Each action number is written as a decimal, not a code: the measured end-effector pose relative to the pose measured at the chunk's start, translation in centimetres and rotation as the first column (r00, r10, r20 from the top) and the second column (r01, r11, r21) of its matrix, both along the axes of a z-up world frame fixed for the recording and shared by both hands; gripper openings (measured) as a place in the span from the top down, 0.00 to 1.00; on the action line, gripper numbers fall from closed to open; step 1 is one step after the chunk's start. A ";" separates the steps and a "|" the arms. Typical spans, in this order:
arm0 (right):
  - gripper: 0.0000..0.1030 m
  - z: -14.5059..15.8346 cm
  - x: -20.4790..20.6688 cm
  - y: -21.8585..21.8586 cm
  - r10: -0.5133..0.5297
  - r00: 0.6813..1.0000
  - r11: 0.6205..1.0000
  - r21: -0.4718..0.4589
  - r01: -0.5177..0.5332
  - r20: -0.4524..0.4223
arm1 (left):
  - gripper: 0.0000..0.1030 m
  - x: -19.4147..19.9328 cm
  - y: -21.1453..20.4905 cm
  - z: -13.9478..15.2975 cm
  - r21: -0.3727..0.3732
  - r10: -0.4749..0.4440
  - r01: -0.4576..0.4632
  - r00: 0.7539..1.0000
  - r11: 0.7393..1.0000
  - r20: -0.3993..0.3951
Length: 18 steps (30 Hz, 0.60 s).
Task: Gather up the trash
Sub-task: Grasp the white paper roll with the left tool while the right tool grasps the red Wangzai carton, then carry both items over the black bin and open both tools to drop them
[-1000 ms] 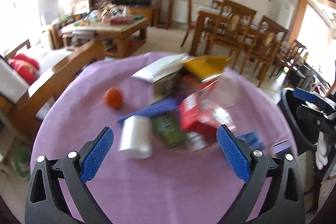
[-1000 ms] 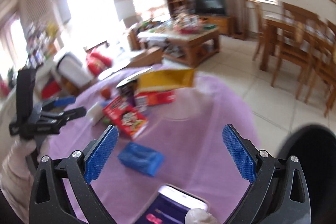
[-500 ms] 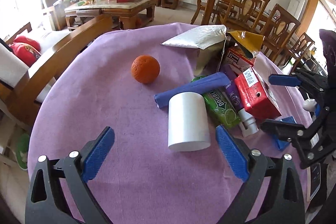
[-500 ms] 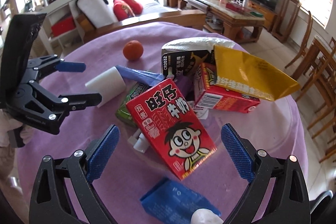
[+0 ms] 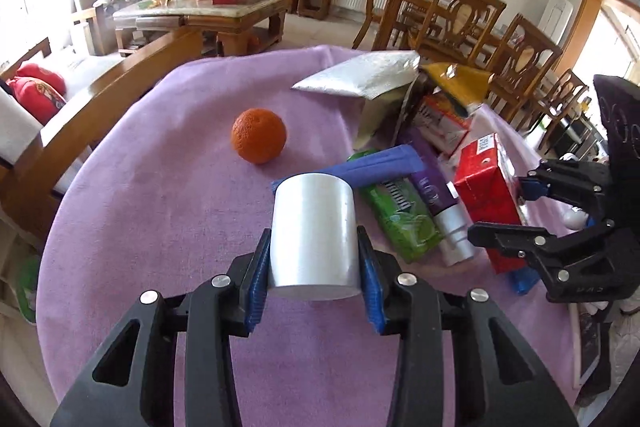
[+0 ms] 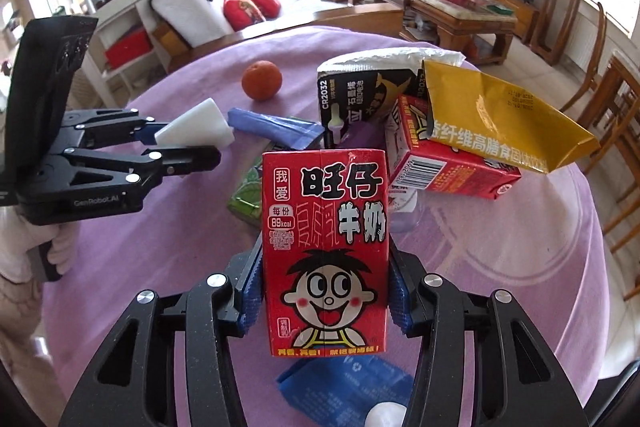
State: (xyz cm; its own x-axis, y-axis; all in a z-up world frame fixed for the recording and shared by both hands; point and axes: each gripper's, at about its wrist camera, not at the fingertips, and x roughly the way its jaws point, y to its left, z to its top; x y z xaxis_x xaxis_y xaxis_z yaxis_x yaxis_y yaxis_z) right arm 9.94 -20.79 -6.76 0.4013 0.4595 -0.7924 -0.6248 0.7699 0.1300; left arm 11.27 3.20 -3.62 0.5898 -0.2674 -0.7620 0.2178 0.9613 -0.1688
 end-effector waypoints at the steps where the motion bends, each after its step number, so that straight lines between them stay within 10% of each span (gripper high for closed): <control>1: 0.51 0.6 -0.2 -0.5 -0.013 1.000 0.999 0.035 0.013 0.005 | 0.62 -0.4 0.0 0.5 -0.011 -0.004 0.004 1.000 1.000 0.018; 10: 0.51 4.4 -3.1 -7.6 -0.175 0.983 0.955 0.254 0.154 0.062 | 0.62 -3.4 -4.0 5.9 -0.090 -0.064 0.081 0.982 0.993 0.179; 18: 0.51 6.9 -8.7 -20.9 -0.476 0.869 0.812 0.445 0.378 0.131 | 0.62 -3.9 -13.9 8.4 -0.124 -0.187 0.222 0.951 0.967 0.246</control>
State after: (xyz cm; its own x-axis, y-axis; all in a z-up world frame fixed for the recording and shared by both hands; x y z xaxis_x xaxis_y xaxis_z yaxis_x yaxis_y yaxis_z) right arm 1.21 -41.65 0.17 0.7746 0.4491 -0.4453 -0.2936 0.8790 0.3758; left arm 7.32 -10.71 4.77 0.6654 -0.5005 -0.5539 0.4569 0.8598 -0.2282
